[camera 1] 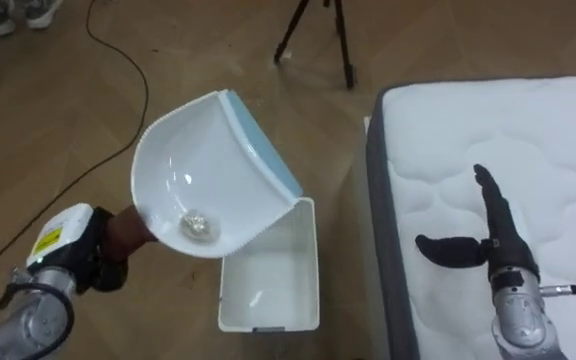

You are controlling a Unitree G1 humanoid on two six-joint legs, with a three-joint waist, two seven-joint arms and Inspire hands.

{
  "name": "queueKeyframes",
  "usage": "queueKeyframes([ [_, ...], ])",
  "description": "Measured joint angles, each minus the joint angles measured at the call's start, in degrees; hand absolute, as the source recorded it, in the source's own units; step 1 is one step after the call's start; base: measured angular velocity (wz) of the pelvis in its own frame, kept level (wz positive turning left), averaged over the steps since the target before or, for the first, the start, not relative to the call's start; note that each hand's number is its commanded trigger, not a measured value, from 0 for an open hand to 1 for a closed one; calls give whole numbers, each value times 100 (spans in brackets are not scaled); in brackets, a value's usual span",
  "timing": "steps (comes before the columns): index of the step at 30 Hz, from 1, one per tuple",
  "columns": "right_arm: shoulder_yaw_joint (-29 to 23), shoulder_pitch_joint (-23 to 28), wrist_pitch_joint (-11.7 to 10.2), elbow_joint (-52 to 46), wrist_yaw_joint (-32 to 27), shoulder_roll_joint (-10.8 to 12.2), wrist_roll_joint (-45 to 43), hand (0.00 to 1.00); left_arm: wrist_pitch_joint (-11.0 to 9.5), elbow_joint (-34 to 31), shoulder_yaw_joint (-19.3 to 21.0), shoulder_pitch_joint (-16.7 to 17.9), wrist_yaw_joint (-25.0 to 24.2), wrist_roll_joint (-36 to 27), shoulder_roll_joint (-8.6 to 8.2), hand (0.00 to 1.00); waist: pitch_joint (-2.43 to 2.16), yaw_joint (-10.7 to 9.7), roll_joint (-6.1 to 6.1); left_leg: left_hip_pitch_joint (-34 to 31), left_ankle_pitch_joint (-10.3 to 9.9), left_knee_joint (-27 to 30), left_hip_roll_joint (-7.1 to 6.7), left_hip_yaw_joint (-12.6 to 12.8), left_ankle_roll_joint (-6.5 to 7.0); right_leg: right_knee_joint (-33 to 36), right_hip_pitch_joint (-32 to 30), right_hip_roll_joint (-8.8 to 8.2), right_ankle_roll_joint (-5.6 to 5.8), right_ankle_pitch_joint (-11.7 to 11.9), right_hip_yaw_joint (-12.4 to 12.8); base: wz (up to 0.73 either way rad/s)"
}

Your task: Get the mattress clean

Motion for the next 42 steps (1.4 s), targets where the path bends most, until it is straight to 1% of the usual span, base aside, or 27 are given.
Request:
queueKeyframes([
  [1,-2,0,0,4,0,-11,-1,0,36,19,-56,-81,-54,3,49,100,0,-18,4,8,8,-55,20,150,14,76,-50,-25,6,-49,12,41],
  [2,-2,-4,0,28,25,-49,-2,0,126,68,-187,-208,-146,-6,130,100,-4,-14,30,21,89,-119,7,254,147,201,-159,-73,20,-106,30,14],
  [3,-2,-22,0,31,71,-83,9,0,202,102,-314,-252,-232,-15,219,100,5,-32,109,14,165,-153,-32,275,263,306,-234,-88,22,-155,53,8],
  [4,-1,-16,2,37,77,-106,15,0,256,119,-389,-274,-302,-13,252,100,3,-42,161,16,166,-160,-40,299,263,337,-250,-85,14,-178,88,5],
  [5,4,9,9,44,123,-170,12,0,312,183,-478,-286,-424,-6,280,100,-5,-55,274,40,174,-194,-39,425,248,368,-295,-91,9,-215,111,-3],
  [6,30,25,15,44,202,-246,-8,0,369,298,-550,-299,-524,-10,295,100,-1,-71,388,96,184,-302,-43,488,225,370,-291,-109,3,-227,110,-9],
  [7,51,26,17,44,231,-274,-40,0,387,389,-593,-328,-576,-9,316,100,-3,-84,416,104,198,-355,-53,564,88,379,-278,-156,-8,-224,121,0],
  [8,54,15,15,73,271,-274,-164,0,454,595,-683,-449,-718,-18,366,100,32,-175,358,-65,259,-227,-101,757,-486,398,-312,-437,0,-244,176,36],
  [9,55,-2,21,189,280,-276,-198,0,504,759,-892,-645,-854,-137,486,100,35,-316,402,-345,191,-83,194,874,23,564,-443,-502,64,-316,172,53],
  [10,52,9,64,224,284,-262,-169,0,499,830,-994,-769,-930,-202,572,100,31,-356,433,-453,151,-9,466,873,140,752,-557,-494,92,-426,192,55],
  [11,39,44,178,225,322,-307,-127,0,502,946,-1072,-959,-999,-276,615,100,33,-360,434,-685,126,252,512,1047,402,1156,-847,-501,172,-607,387,28],
  [12,43,58,206,200,350,-321,-120,0,537,1025,-1078,-1022,-1039,-376,619,100,33,-359,428,-739,118,263,461,1132,498,1343,-1046,-520,252,-693,551,9],
  [14,55,-14,211,116,386,-321,-134,0,561,1253,-1093,-1022,-1133,-499,621,100,37,-347,459,-756,130,229,446,1237,523,1366,-1135,-517,249,-718,603,-21],
  [16,114,-78,262,56,393,-351,-165,0,648,1482,-1094,-1036,-1283,-658,624,100,48,-416,562,-765,135,181,450,1261,542,1373,-1140,-490,206,-737,554,-12],
  [17,203,-87,282,-30,371,-414,-174,0,729,1500,-1094,-1047,-1393,-695,630,100,38,-445,626,-782,149,175,450,1269,567,1428,-1180,-490,192,-741,569,0],
  [18,267,-84,288,-34,348,-442,-197,0,783,1567,-1113,-1099,-1513,-759,649,100,40,-455,663,-783,148,176,448,1313,578,1481,-1236,-501,160,-765,616,0],
  [19,298,-86,292,-47,318,-455,-199,0,804,1648,-1148,-1143,-1573,-821,648,100,42,-458,698,-783,148,174,449,1324,579,1502,-1253,-500,154,-768,631,-8],
  [21,423,-81,334,-216,217,-487,-198,0,916,1899,-1279,-1346,-1840,-960,652,100,39,-490,785,-778,165,173,441,1401,568,1641,-1347,-551,99,-821,684,-11],
  [23,549,-71,330,-281,151,-543,-198,0,995,2078,-1413,-1502,-1977,-1089,653,100,40,-509,791,-770,183,171,408,1484,543,1799,-1444,-582,83,-908,784,-9],
  [27,863,-84,335,-396,99,-728,-361,0,1047,2222,-1596,-1655,-2318,-1149,654,100,22,-632,889,-764,224,113,401,1531,495,1865,-1519,-576,45,-956,838,-3],
  [29,919,-140,338,-404,99,-723,-422,0,1111,2220,-1622,-1673,-2416,-1147,654,100,26,-679,897,-747,239,64,395,1560,485,1861,-1533,-573,44,-956,870,-4],
  [32,983,-140,339,-403,99,-726,-418,0,1120,2220,-1750,-1680,-2546,-1129,654,100,28,-713,893,-670,239,-47,372,1647,485,1848,-1534,-573,70,-974,961,-11],
  [37,1002,-152,335,-357,71,-718,-418,0,1157,2233,-1826,-1897,-2591,-846,656,100,35,-730,902,-648,234,-73,362,1691,489,1813,-1538,-579,90,-992,1036,-2],
  [38,1003,-156,329,-350,65,-718,-419,0,1164,2231,-1898,-1972,-2591,-801,657,100,42,-734,916,-646,232,-87,358,1692,489,1812,-1540,-575,96,-996,1048,0],
  [40,1003,-170,316,-352,32,-721,-419,0,1163,2217,-1993,-2062,-2590,-795,657,100,79,-760,981,-642,225,-139,358,1693,490,1799,-1538,-574,97,-996,1049,0],
  [41,1004,-184,295,-365,-3,-720,-418,0,1163,2220,-2032,-2111,-2588,-779,657,100,110,-784,1024,-630,225,-159,357,1717,491,1797,-1541,-574,98,-997,1061,-8],
  [42,1004,-187,272,-389,-14,-716,-416,0,1162,2218,-2039,-2144,-2587,-750,657,100,129,-793,1055,-603,225,-179,356,1759,491,1809,-1544,-573,100,-999,1094,-11],
])
